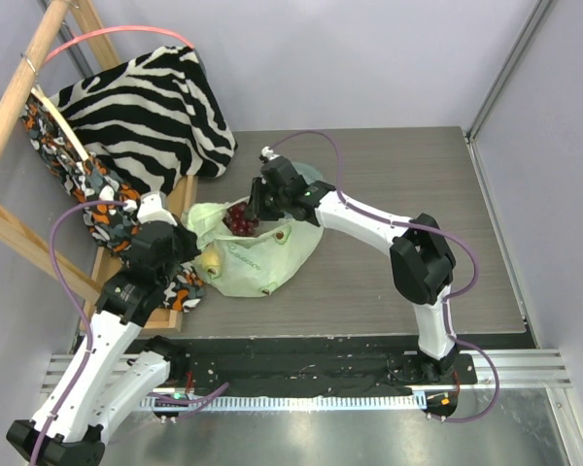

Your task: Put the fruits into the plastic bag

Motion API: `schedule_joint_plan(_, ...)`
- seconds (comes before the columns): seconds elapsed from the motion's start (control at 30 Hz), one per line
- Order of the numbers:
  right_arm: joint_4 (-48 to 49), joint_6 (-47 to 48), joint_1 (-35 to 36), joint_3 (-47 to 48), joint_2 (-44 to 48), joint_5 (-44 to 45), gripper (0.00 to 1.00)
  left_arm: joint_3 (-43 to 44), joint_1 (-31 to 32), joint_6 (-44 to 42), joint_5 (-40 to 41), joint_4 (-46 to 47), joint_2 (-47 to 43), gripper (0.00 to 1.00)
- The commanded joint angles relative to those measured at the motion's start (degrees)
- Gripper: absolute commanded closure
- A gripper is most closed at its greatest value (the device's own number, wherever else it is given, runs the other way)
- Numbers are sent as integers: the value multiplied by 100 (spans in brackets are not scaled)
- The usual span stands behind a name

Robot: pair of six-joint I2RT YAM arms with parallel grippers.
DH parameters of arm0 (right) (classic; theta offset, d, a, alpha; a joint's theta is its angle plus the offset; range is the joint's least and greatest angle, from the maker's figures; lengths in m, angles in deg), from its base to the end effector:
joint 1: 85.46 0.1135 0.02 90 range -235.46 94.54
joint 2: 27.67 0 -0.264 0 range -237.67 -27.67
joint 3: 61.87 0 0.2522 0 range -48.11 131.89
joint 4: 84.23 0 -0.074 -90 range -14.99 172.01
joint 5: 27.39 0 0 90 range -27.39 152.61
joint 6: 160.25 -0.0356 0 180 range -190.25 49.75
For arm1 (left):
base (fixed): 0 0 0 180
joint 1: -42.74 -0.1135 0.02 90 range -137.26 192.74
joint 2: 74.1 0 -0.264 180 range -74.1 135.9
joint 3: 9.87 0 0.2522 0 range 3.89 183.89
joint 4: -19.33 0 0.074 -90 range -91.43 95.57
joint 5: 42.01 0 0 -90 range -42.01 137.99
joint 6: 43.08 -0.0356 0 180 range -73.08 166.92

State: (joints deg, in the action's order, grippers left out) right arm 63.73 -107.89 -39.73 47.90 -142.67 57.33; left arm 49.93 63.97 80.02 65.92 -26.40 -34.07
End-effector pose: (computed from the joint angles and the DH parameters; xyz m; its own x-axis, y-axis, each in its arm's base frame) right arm 0.3256 0.3387 0.2635 -0.8014 0.0491 -0.5961 -0.3469 0.7737 0.5301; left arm 0.1458 -0.0449 0.3214 -0.3891 -0.4063 -0.8268 -0.1504 0.9135 -0.3781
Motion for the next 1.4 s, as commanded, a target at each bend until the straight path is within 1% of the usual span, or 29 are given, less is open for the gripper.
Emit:
schedule_joint_plan(0.0,159,222,330,409,127,475,99,10,-32,240,8,85,-118,100)
schedule_joint_plan(0.13,-245,618,462,691,39,309,98,19,-32,241,52,103,-110,100)
schedule_joint_plan(0.2,-237,819,480,639,109,-58,99,19,-32,241,79,129,-101,100)
schedule_joint_plan(0.33,-316,1100,524,358,267,-447,99,19,-32,241,149,155,-101,100)
schedule_joint_plan(0.53,-632,1602,542,15,311,-219,98,19,-32,232,202,208,-136,100)
schedule_joint_plan(0.7,-607,1804,594,-170,408,-588,91,19,-32,214,237,208,-136,100)
schedule_joint_plan(0.9,-378,1902,603,-433,610,-650,85,-34,-32,258,237,217,-162,100)
schedule_joint_plan(1.0,-360,1858,603,-477,654,-501,78,-43,-32,258,237,208,-189,100)
schedule_joint_plan(1.03,-360,1849,603,-478,663,-457,72,-51,-32,258,228,191,-180,100)
schedule_joint_plan(1.1,-369,1805,603,-495,681,-325,64,-60,-40,267,228,182,-197,100)
schedule_joint_plan(1.13,-369,1787,603,-486,698,-281,56,-52,-32,267,228,182,-215,100)
schedule_joint_plan(1.17,-369,1770,603,-495,716,-255,50,-51,-40,267,246,173,-224,100)
schedule_joint_plan(1.23,-360,1761,603,-486,777,-185,43,-60,-32,267,272,164,-241,100)
schedule_joint_plan(1.27,-369,1761,603,-486,803,-158,36,-69,-40,276,289,156,-250,100)
schedule_joint_plan(1.37,-369,1778,603,-513,909,-53,30,-86,-32,284,307,129,-294,100)
